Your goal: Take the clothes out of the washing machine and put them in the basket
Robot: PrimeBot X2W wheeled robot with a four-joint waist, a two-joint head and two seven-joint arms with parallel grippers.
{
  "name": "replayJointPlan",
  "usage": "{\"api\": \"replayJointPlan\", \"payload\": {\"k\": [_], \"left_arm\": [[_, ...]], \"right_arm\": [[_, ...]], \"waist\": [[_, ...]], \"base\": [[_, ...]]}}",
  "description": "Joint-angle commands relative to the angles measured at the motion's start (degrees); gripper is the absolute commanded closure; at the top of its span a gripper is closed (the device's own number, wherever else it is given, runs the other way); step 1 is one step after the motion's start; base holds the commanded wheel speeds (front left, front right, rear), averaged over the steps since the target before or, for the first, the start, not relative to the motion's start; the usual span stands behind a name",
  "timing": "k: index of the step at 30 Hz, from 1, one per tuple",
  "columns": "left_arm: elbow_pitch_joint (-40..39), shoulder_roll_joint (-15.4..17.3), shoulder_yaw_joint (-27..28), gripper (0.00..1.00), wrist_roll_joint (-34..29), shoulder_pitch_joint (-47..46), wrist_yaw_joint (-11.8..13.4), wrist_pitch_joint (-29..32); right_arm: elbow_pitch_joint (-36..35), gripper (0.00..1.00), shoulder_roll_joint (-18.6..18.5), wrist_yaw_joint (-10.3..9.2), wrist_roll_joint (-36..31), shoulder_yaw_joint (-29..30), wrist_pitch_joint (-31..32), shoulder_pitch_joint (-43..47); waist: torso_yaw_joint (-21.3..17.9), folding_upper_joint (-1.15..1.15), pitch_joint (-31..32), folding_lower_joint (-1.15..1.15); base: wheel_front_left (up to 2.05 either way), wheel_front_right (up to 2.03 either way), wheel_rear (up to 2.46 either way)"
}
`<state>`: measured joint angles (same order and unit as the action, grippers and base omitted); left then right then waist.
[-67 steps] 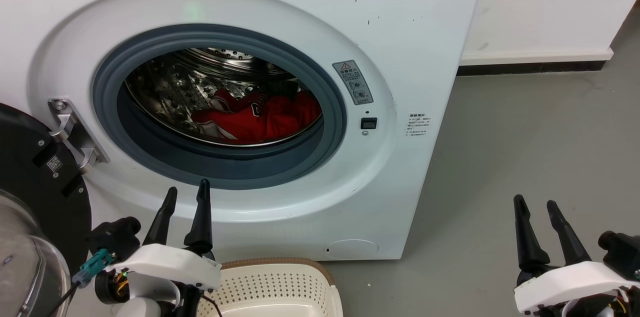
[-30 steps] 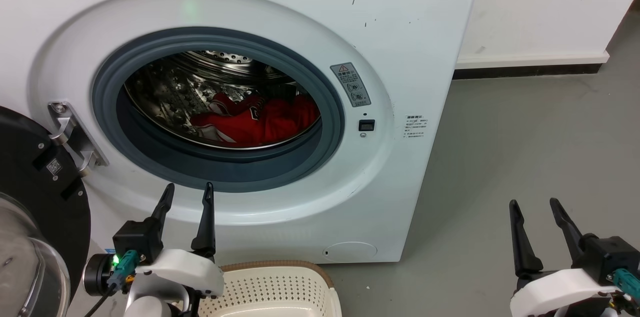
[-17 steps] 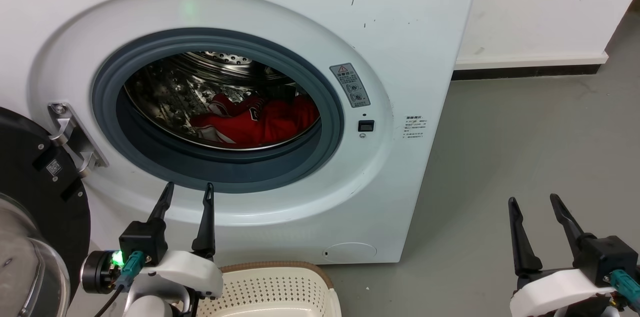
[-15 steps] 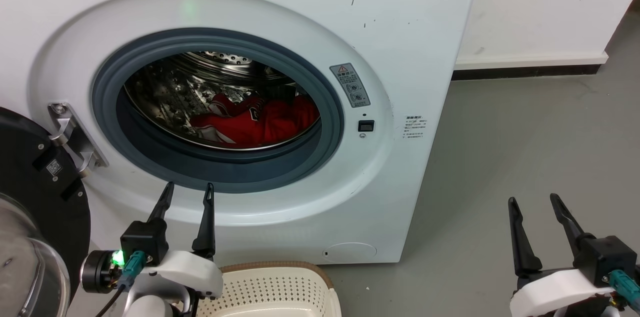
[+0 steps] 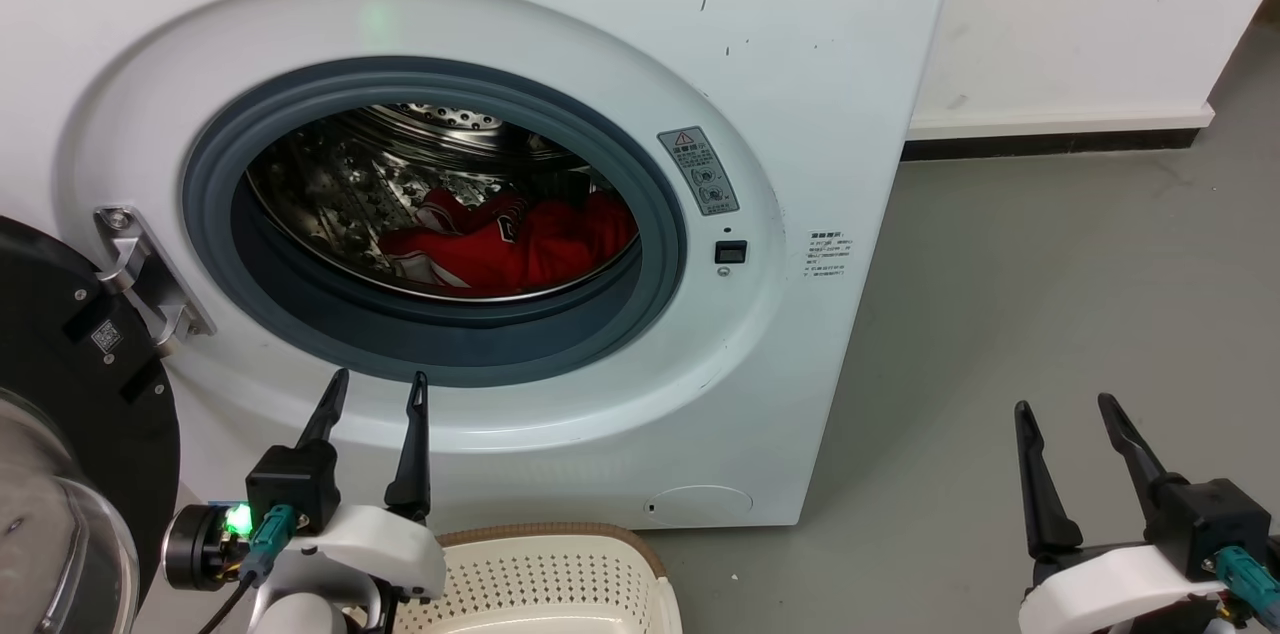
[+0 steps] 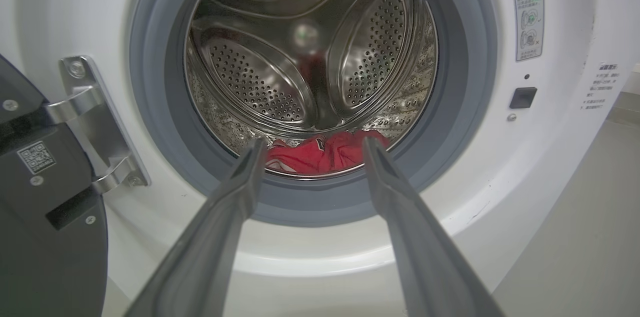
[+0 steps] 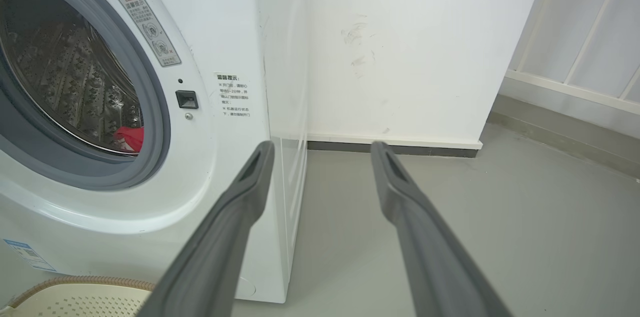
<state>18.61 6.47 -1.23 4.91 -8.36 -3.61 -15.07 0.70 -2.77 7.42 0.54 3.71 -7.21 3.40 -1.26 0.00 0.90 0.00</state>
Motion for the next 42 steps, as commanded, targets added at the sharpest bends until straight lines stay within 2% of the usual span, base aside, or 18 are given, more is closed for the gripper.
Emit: {"api": "replayJointPlan", "payload": {"k": [1, 12, 15, 20, 26, 33, 42], "left_arm": [[0.24, -0.21, 0.28, 0.0, 0.34, -0.25, -0.15, -0.15], [1.96, 0.24, 0.28, 0.0, 0.15, -2.27, -0.4, -0.15], [3.5, 0.79, 0.24, 0.0, 0.11, -5.25, -0.18, -0.06], [7.35, 2.4, -0.23, 0.0, 0.8, -12.62, -1.29, 2.32], [11.86, 5.75, -0.61, 0.0, 1.41, -22.84, -2.37, 6.71], [17.31, 11.34, -0.79, 0.0, 1.71, -33.96, -3.13, 11.56], [23.42, 17.23, -1.45, 0.0, 2.35, -42.69, -3.64, 16.54]], "right_arm": [[0.25, 0.0, -0.2, 0.12, 0.06, -0.07, -0.35, -0.31], [0.87, 0.0, -0.19, 0.12, 1.21, -0.4, -0.69, -1.38], [1.05, 0.0, -0.18, 0.12, 2.77, -0.85, -0.54, -2.25], [1.65, 0.0, -0.17, 0.12, 4.0, -2.1, -1.27, -4.92], [3.47, 0.0, -0.16, 0.05, 6.5, -3.53, -2.95, -8.06], [5.47, 0.0, -0.14, 0.05, 8.93, -4.95, -5.74, -12.03], [8.94, 0.0, -0.11, 0.05, 11.53, -6.72, -7.69, -16.2]], "waist": [[-0.01, 0.0, -0.01, 0.0], [-0.55, 0.0, -1.14, 0.0], [-1.47, 0.0, -2.91, 0.0], [-3.99, 0.0, -6.57, 0.0], [-7.93, 0.0, -12.47, 0.0], [-12.95, 0.0, -20.29, 0.0], [-17.49, 0.0, -27.63, 0.0]], "base": [[0.0, 0.0, 0.0], [0.0, 0.0, 0.0], [0.0, 0.0, 0.0], [0.0, 0.0, 0.0], [0.0, 0.0, 0.0], [0.0, 0.0, 0.0], [0.0, 0.0, 0.0]]}}
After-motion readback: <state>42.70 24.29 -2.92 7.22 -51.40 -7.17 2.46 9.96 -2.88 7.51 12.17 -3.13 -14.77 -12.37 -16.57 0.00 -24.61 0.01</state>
